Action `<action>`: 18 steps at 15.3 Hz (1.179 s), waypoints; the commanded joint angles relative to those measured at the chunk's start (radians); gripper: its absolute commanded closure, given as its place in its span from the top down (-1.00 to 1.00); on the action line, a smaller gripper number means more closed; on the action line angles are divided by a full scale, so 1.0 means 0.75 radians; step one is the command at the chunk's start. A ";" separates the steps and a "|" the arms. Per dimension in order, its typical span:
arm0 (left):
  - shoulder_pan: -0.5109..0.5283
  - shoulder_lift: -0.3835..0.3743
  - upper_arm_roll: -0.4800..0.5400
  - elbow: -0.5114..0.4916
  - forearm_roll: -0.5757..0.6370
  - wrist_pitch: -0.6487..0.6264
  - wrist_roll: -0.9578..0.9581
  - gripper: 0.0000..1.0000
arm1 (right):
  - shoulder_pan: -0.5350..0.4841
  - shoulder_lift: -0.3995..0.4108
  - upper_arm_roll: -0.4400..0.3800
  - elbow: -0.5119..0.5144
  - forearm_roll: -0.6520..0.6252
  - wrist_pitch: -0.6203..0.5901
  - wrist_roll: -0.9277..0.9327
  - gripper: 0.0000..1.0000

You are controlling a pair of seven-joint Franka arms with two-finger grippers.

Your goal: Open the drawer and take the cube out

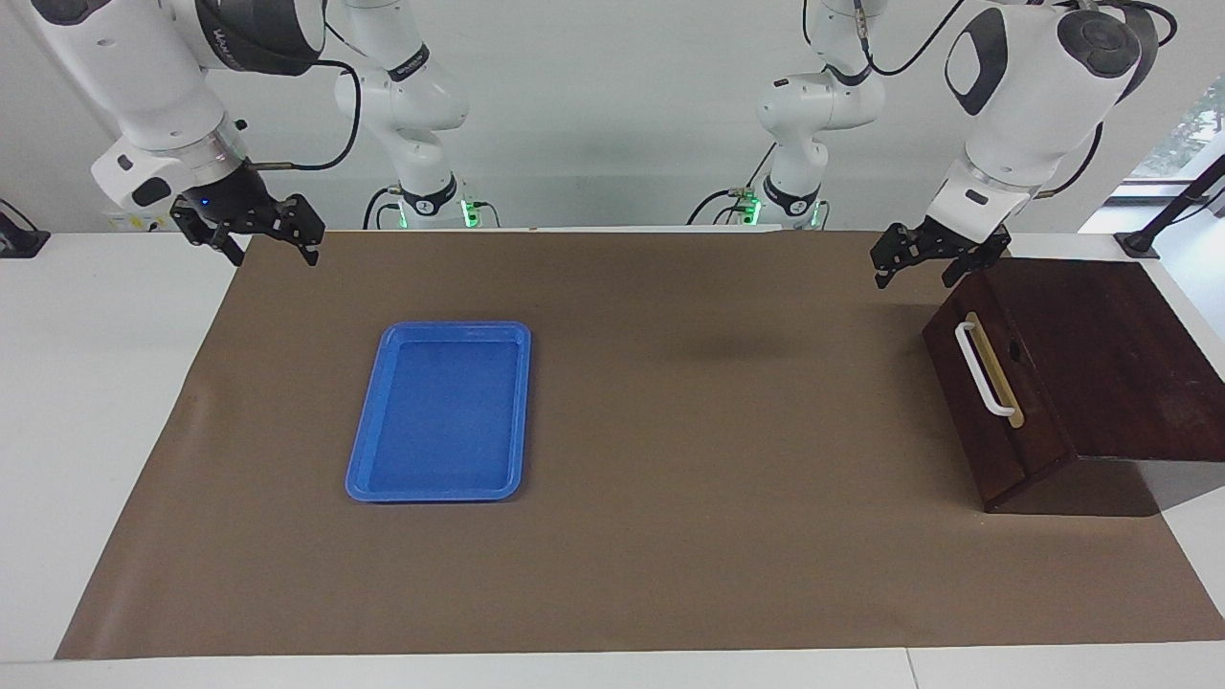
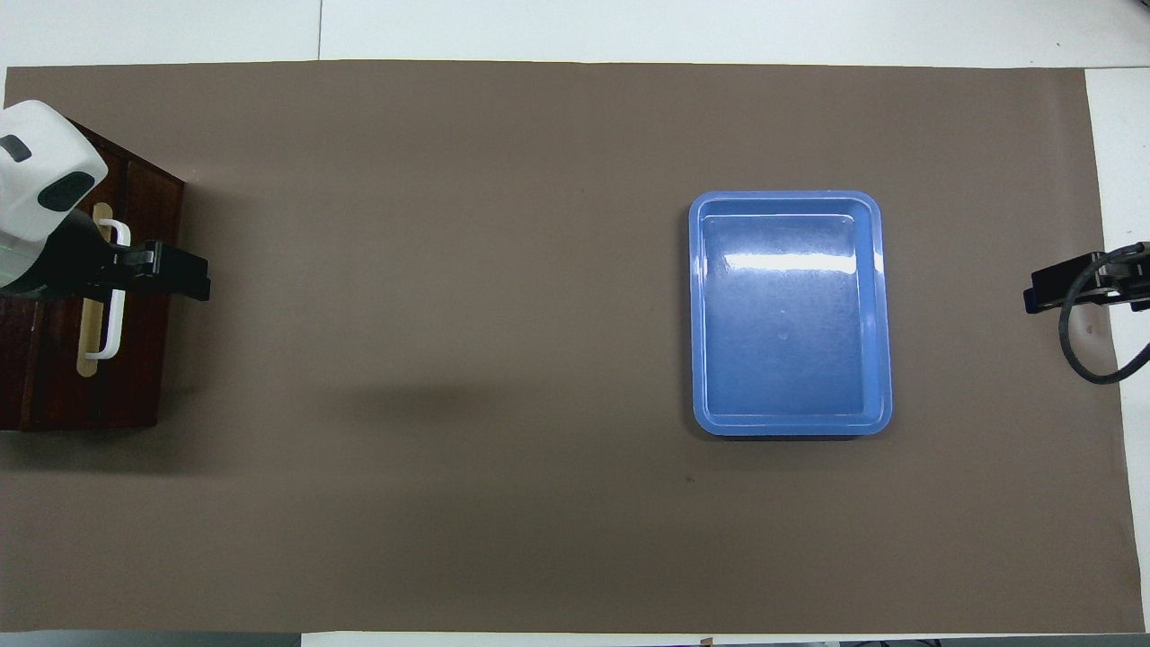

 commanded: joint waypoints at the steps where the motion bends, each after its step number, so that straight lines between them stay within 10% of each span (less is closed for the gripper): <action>1: -0.023 -0.003 0.008 0.017 0.006 -0.027 0.008 1.00 | -0.017 -0.007 0.014 0.010 0.020 -0.025 0.018 1.00; 8: -0.033 -0.013 0.010 -0.016 0.040 0.016 0.004 1.00 | -0.017 -0.007 0.014 0.010 0.020 -0.025 0.018 1.00; 18: -0.084 0.144 0.010 -0.145 0.596 0.290 -0.029 1.00 | -0.017 -0.007 0.014 0.010 0.020 -0.025 0.018 1.00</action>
